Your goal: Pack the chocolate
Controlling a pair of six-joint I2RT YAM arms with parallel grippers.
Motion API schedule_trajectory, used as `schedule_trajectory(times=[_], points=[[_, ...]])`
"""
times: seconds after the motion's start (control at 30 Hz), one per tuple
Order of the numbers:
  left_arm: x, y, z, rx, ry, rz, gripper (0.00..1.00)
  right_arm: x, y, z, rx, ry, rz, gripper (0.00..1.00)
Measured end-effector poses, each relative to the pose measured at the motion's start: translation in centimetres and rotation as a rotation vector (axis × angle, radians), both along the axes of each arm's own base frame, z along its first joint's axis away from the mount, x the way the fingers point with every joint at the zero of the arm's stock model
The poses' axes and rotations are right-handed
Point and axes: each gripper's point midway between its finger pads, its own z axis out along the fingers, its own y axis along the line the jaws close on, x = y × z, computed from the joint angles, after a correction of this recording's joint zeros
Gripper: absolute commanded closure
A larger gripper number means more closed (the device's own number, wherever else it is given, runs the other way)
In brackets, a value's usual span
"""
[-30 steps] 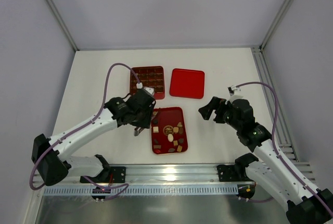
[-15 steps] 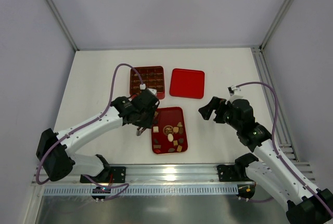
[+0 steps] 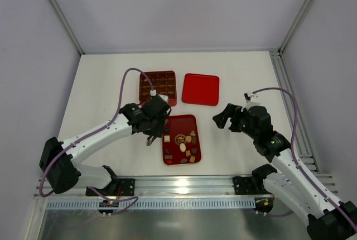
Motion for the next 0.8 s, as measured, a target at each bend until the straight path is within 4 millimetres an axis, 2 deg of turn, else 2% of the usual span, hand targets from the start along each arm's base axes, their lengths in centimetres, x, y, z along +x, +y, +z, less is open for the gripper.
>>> schedule_trajectory(times=[0.27,0.8], points=[[0.0,0.02,0.0,0.002,-0.001,-0.004,0.72,0.0,0.0,0.0,0.0,0.0,0.0,0.0],[0.03,0.03,0.32,0.006,-0.007,-0.025,0.72,-0.02,-0.01,-0.07,0.0,0.001,-0.001,0.0]])
